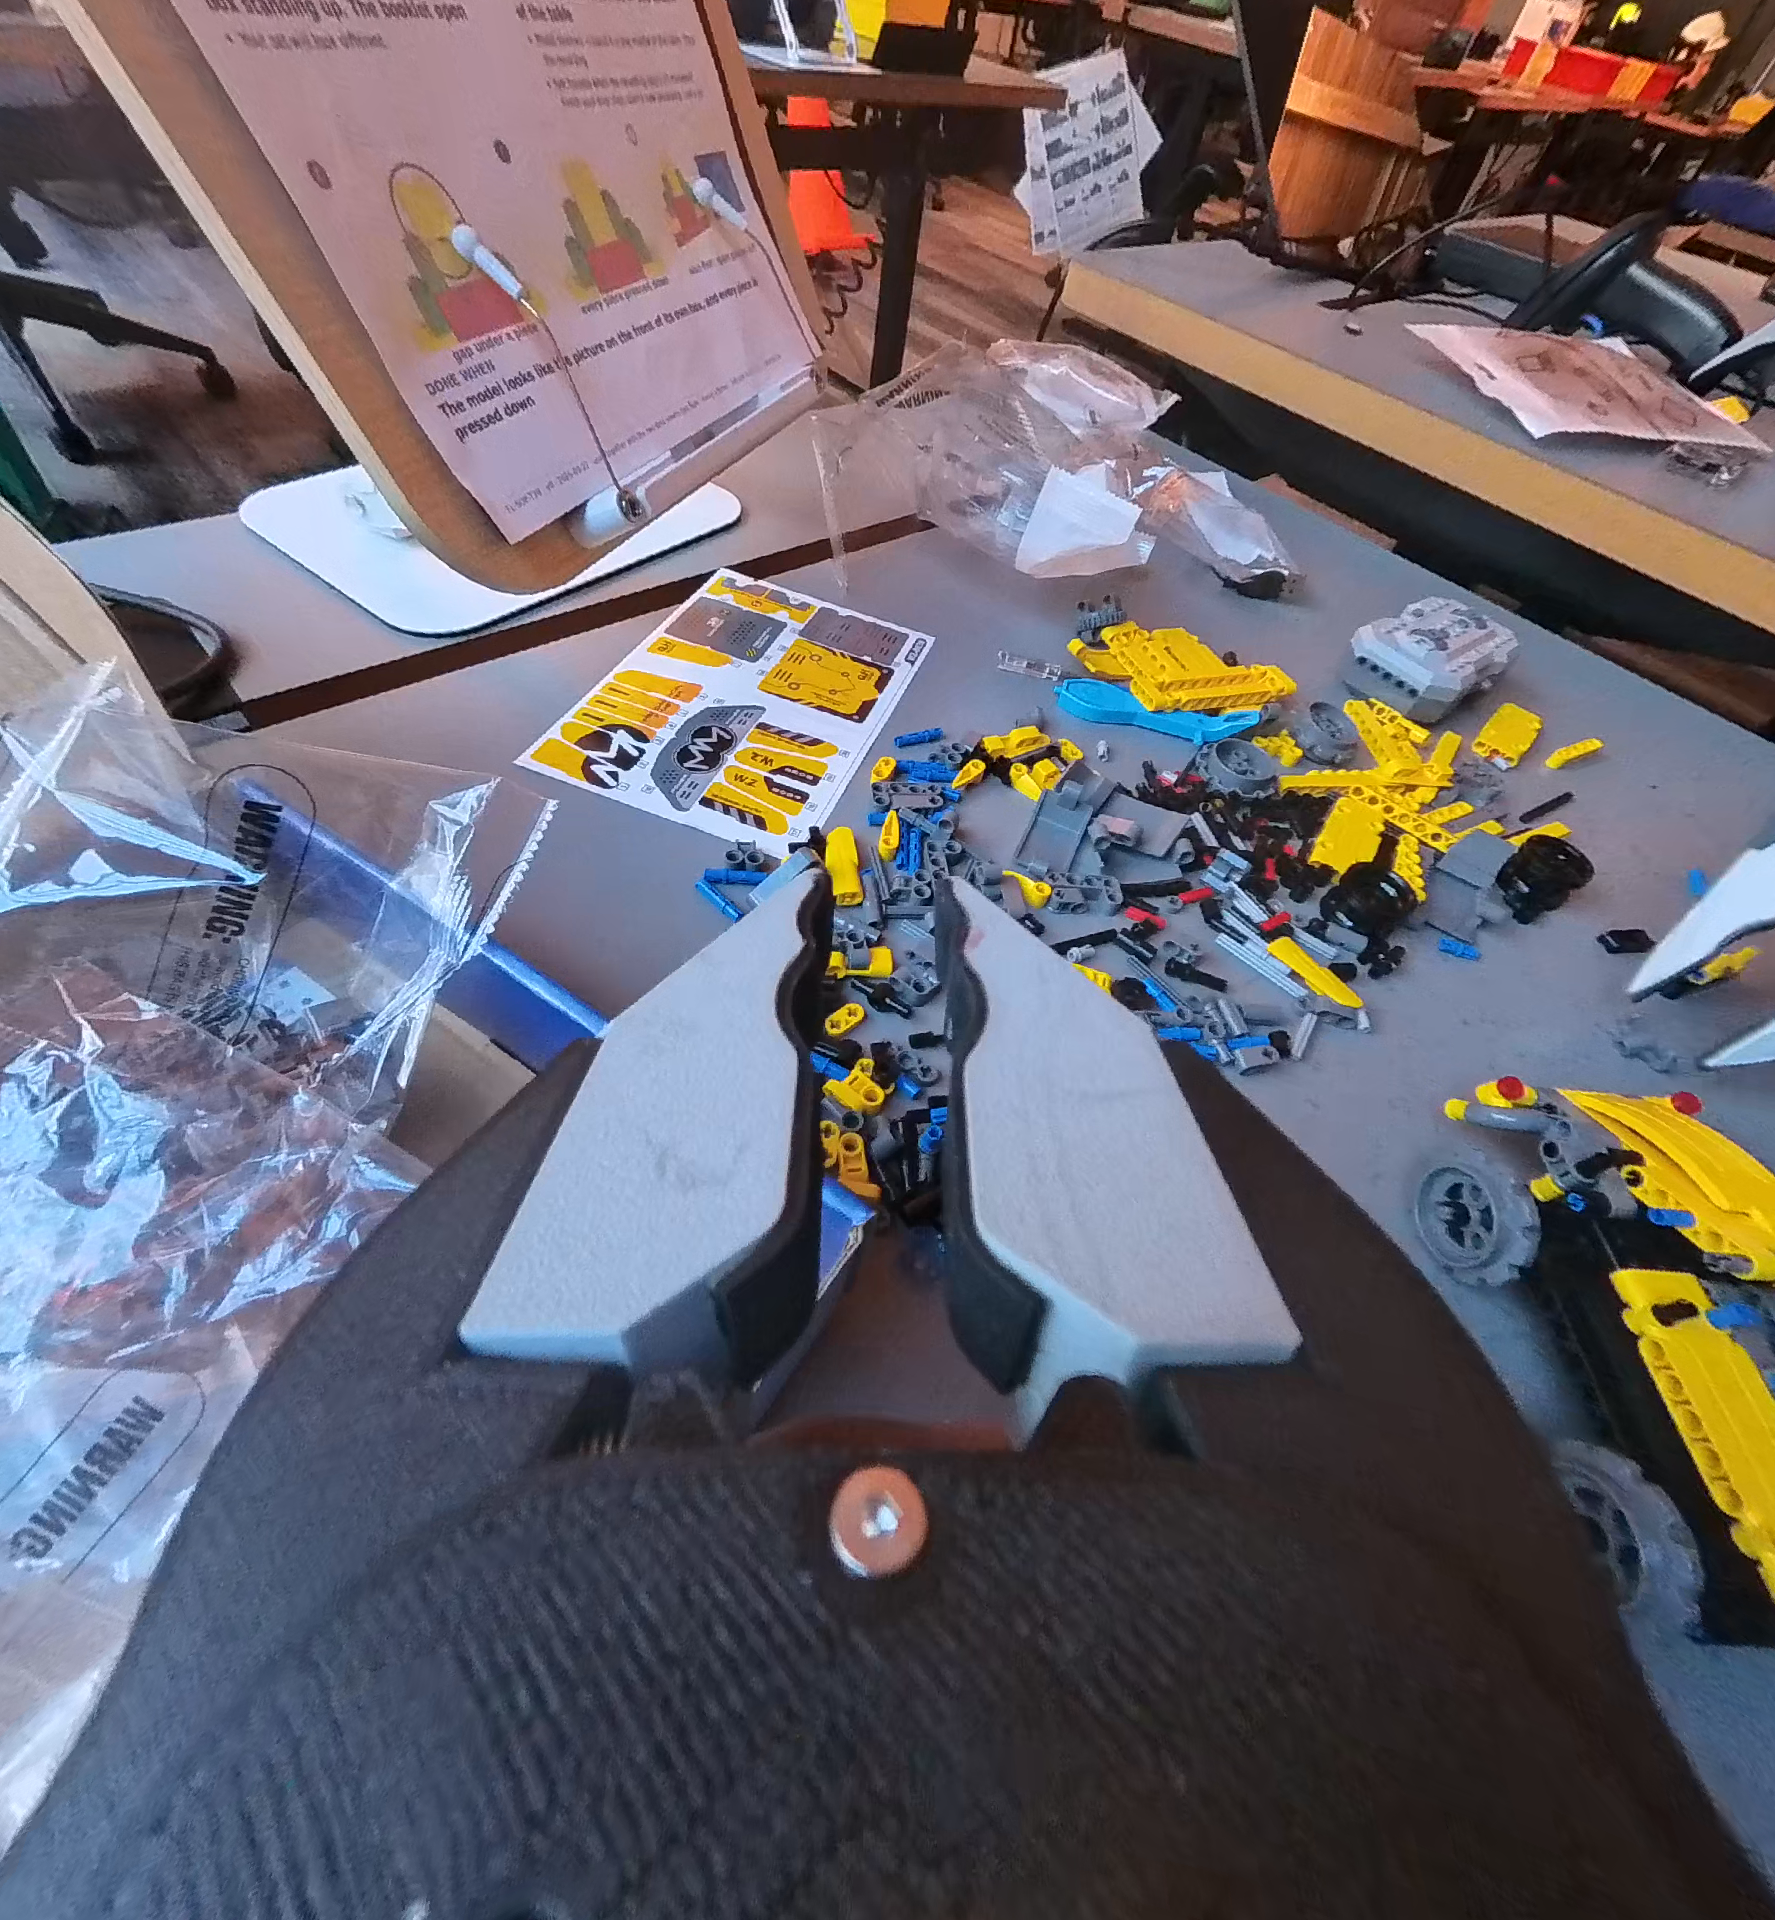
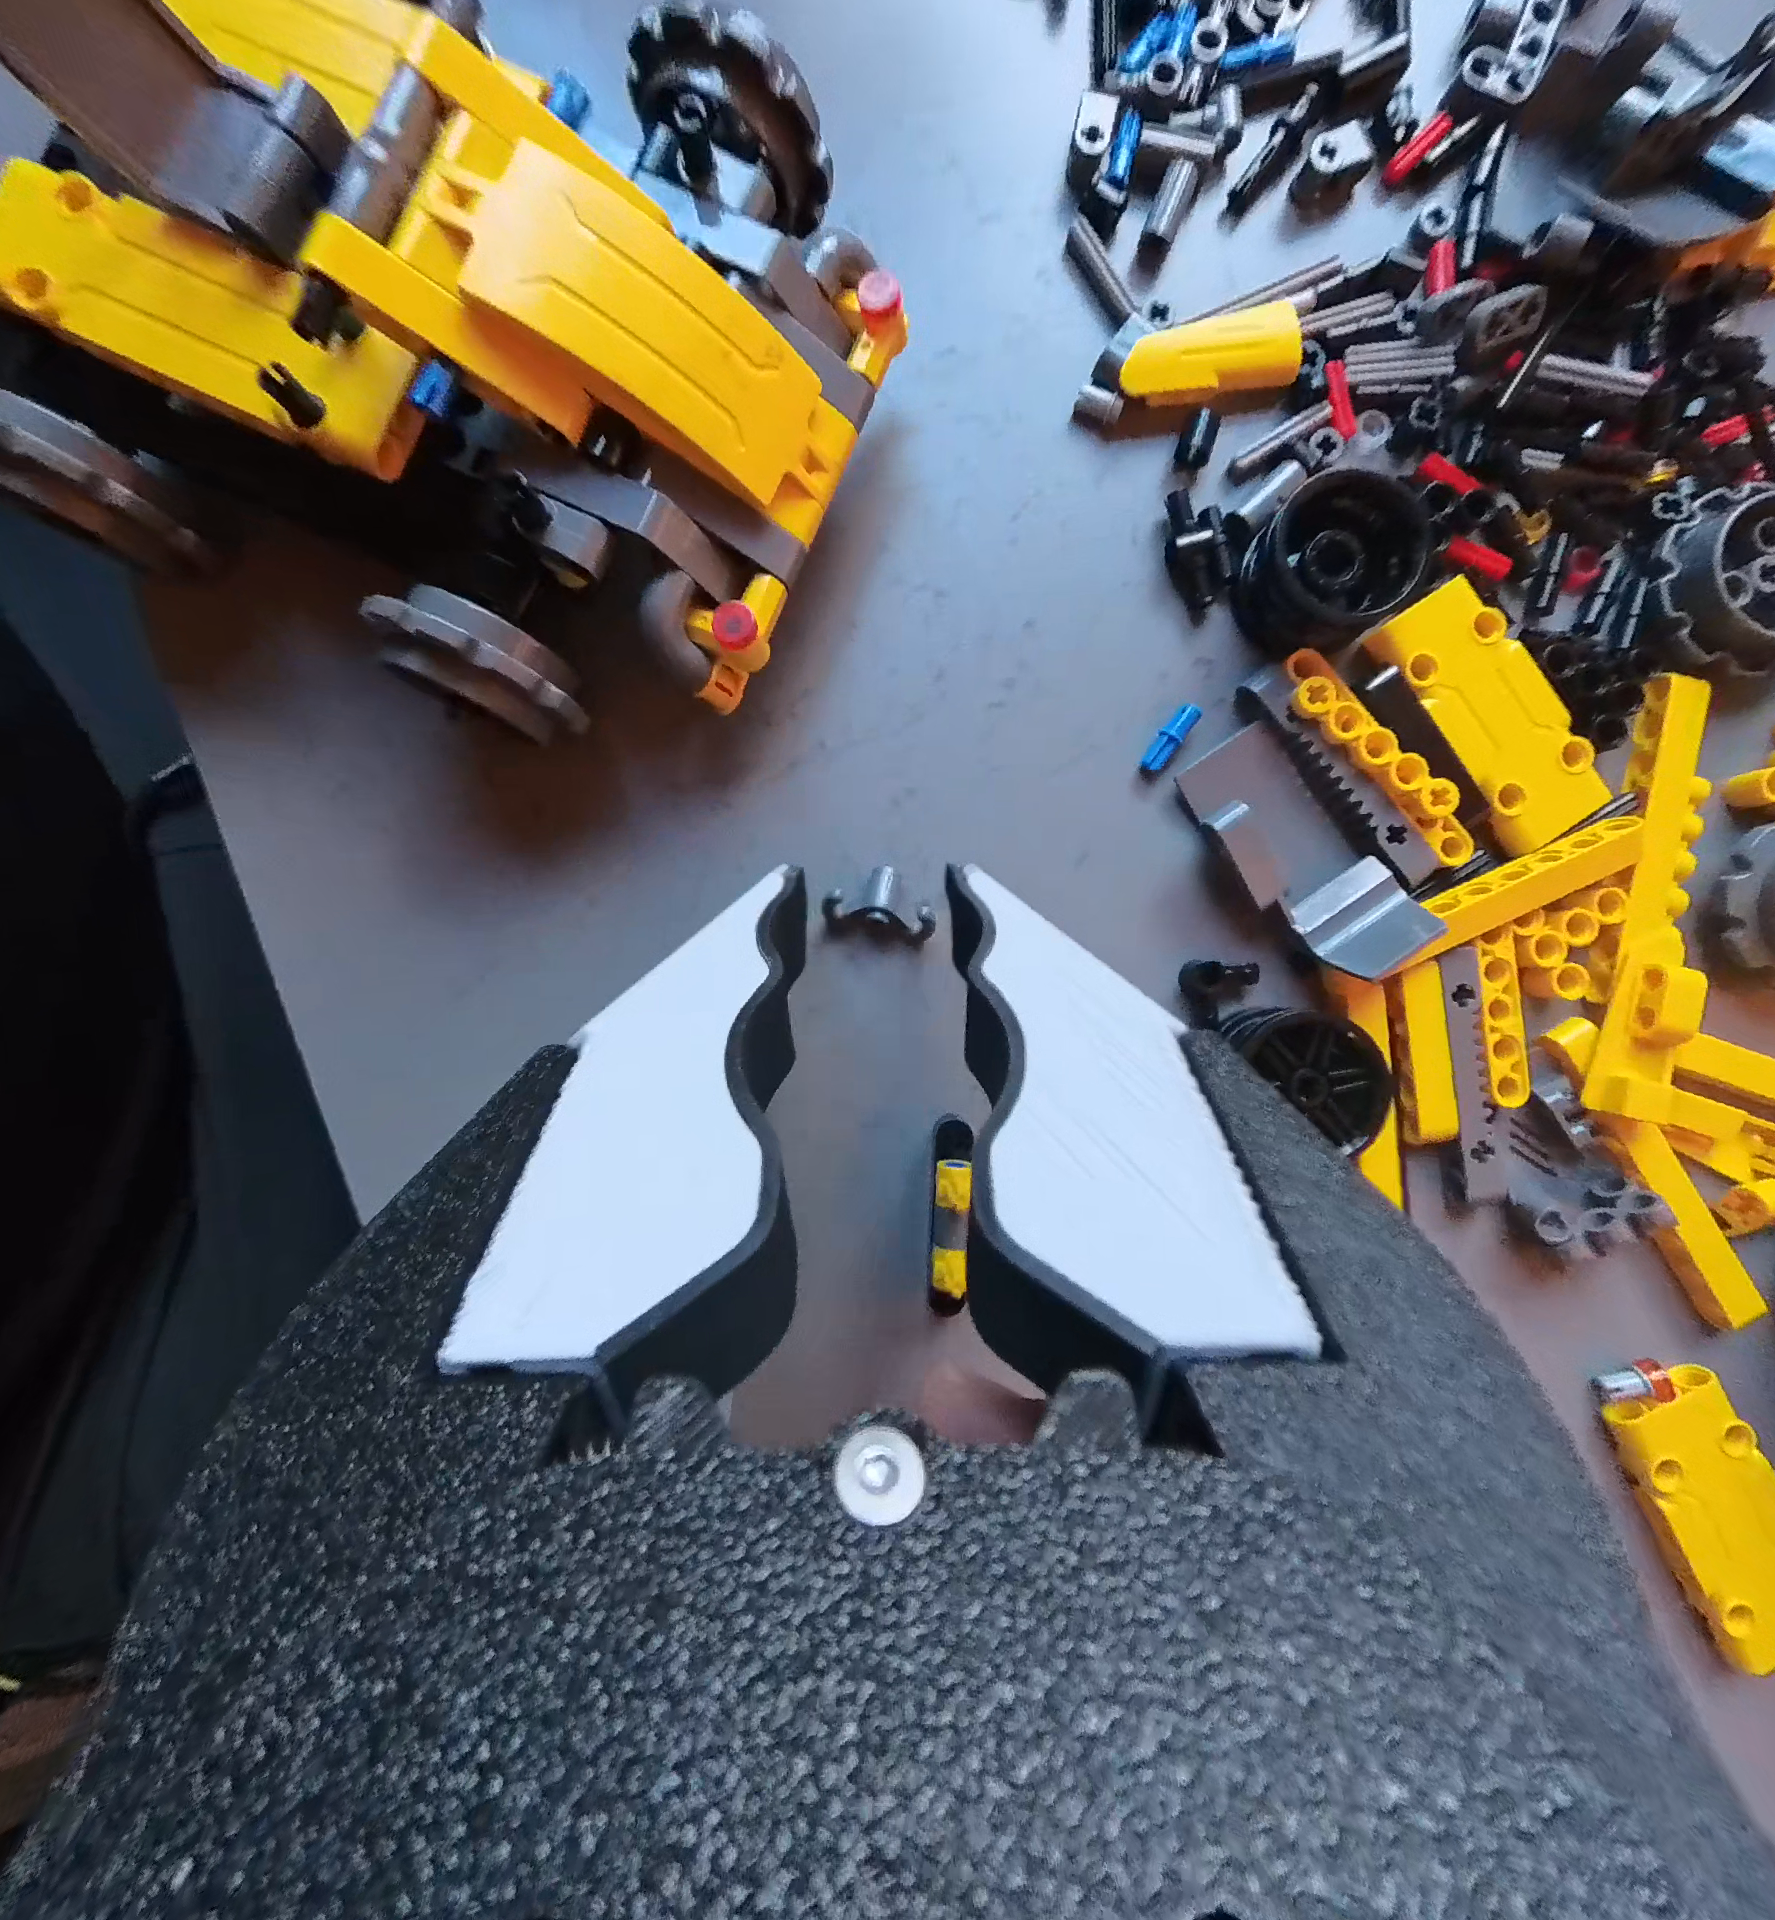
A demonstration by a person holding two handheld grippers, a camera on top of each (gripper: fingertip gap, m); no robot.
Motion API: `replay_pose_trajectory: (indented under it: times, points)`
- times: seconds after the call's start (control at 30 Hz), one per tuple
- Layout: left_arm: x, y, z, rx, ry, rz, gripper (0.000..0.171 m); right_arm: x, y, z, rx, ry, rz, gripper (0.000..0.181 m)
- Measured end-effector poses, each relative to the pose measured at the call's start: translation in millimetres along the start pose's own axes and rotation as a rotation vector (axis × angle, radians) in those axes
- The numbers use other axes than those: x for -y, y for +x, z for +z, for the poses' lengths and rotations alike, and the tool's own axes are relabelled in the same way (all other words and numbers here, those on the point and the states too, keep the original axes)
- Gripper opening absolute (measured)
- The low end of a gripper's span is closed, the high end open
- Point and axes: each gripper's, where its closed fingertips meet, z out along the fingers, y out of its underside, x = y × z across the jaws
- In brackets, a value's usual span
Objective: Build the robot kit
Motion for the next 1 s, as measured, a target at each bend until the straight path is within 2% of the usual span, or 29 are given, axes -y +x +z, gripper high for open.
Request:
replay_pose_trajectory:
  times: [0.4,1.0]
  points:
    - [-1,4,2,-0.009,-0.007,0.011,0.016,12,28,-50,-0.139,0.273,0.128,0.028]
    - [-4,3,4,-0.004,-0.017,0.010,0.016,-7,41,-61,-0.195,0.344,0.227,0.028]
